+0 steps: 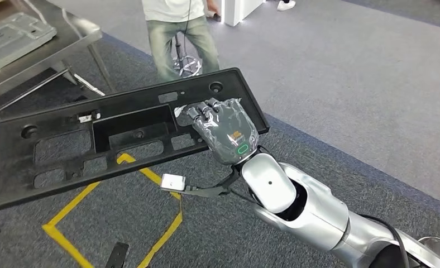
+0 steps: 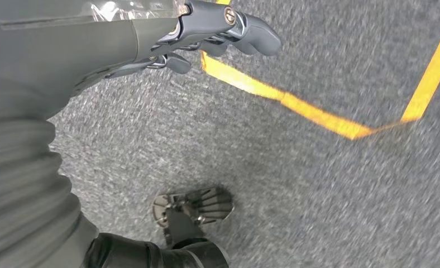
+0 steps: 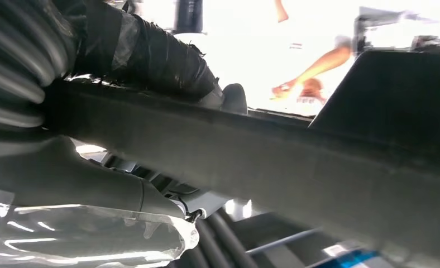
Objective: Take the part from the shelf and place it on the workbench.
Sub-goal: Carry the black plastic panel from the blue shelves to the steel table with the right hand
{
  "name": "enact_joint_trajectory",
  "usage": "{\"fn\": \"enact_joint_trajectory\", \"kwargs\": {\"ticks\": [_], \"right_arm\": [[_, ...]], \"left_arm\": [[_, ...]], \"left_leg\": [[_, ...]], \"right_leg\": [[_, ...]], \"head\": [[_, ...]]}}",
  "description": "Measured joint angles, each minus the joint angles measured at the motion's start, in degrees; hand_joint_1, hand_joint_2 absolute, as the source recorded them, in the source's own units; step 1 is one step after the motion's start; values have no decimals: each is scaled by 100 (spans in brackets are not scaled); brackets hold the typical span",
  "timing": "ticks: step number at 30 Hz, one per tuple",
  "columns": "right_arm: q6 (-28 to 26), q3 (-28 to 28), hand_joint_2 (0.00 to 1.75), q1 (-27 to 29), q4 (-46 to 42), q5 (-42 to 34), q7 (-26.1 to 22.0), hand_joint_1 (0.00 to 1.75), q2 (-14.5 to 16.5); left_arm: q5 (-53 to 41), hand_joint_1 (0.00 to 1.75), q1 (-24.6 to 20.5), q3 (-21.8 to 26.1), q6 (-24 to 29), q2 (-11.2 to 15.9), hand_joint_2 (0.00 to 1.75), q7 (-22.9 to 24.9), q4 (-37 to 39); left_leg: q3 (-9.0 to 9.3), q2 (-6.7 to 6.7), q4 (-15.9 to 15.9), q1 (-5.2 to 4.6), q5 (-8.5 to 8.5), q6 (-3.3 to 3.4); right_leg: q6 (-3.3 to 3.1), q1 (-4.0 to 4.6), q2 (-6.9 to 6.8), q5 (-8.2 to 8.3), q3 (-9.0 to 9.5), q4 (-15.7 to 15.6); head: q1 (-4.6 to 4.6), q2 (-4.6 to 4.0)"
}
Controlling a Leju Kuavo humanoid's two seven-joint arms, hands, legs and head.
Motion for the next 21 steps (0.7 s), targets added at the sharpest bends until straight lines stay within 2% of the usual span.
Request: {"fn": "enact_joint_trajectory", "kwargs": {"ticks": [1,2,3,5,6,7,9,10,12,13,14,15,16,17,18,19,21], "right_arm": [[-2,0,175,11,1,0,0,175,-2],[-1,0,175,18,1,1,0,175,-3],[-1,0,175,19,1,1,0,175,-4],[-2,0,175,16,3,1,0,175,-5],[-3,0,175,14,2,0,0,175,-4],[-4,0,175,10,2,-1,0,175,-4],[-5,0,175,2,-1,0,0,175,-2],[-5,0,175,-1,0,1,0,175,-1],[-4,0,175,-10,-2,1,0,175,3],[-4,0,175,-14,-2,1,0,175,4],[-4,0,175,-17,-3,1,0,175,5],[-4,0,175,-16,-2,1,0,175,5],[-3,0,175,-13,-1,1,0,175,5],[-3,0,175,-10,-1,1,0,175,5],[-2,0,175,-9,0,1,0,175,5],[-3,0,175,-10,0,1,0,175,5],[-4,0,175,-19,-1,1,0,175,7]], "left_arm": [[1,0,-7,-1,-1,0,175,2,0],[1,0,-3,-1,-1,-1,175,3,0],[1,0,4,-1,-1,-2,175,3,0],[1,0,8,-1,-1,-6,175,4,0],[1,0,2,-1,-1,-8,175,3,0],[1,0,1,-1,-1,-8,175,3,0],[1,0,19,-1,0,-4,175,2,0],[2,0,37,-1,1,-2,175,3,0],[3,0,48,-1,2,1,175,2,0],[3,0,42,-1,2,-3,175,2,0],[3,0,33,-2,2,-5,175,2,0],[3,0,27,-3,1,-6,175,2,0],[3,0,28,-4,1,-7,175,2,0],[4,0,34,-4,1,-7,175,3,0],[4,0,41,-5,1,-7,175,3,0],[5,0,45,-5,1,-7,175,3,0],[4,0,36,-6,0,-8,175,1,-1]], "left_leg": [[8,-107,20,3,-17,11],[13,-195,47,8,-38,3],[17,-285,87,17,-67,-13],[-8,-443,195,37,-135,-62],[-40,-509,234,44,-154,-93],[-73,-567,254,54,-162,-128],[-118,-679,243,71,-150,-194],[-126,-640,259,69,-161,-222],[-260,-333,536,55,-310,-278],[-405,-135,832,58,-449,-304],[-607,-12,1199,73,-602,-329],[-804,39,1537,94,-715,-349],[-937,57,1739,112,-741,-361],[-961,68,1730,125,-660,-368],[-860,90,1492,133,-485,-368],[-663,153,1090,134,-272,-359],[-293,325,395,83,-44,-315]], "right_leg": [[3,-3,68,-50,-217,318],[7,-6,77,101,-234,236],[10,-12,105,343,-141,-60],[12,-43,318,709,151,-782],[6,-53,414,775,248,-1004],[-7,-53,477,761,288,-1089],[-53,-44,402,756,308,-1118],[-82,-48,341,758,332,-1144],[-141,-61,206,759,392,-1201],[-165,-50,133,750,415,-1215],[-184,-39,57,737,429,-1219],[-192,-31,-21,723,436,-1219],[-196,-27,-93,709,442,-1218],[-192,-24,-164,693,451,-1217],[-181,-23,-229,676,467,-1217],[-167,-22,-290,655,493,-1217],[-124,-4,-393,612,543,-1229]], "head": [[11,0],[11,0],[13,1],[15,1],[14,1],[15,0],[16,0],[17,0],[-10,0],[-23,0],[-35,1],[-33,1],[-36,1],[-36,1],[-37,0],[-37,0],[-34,0]]}}
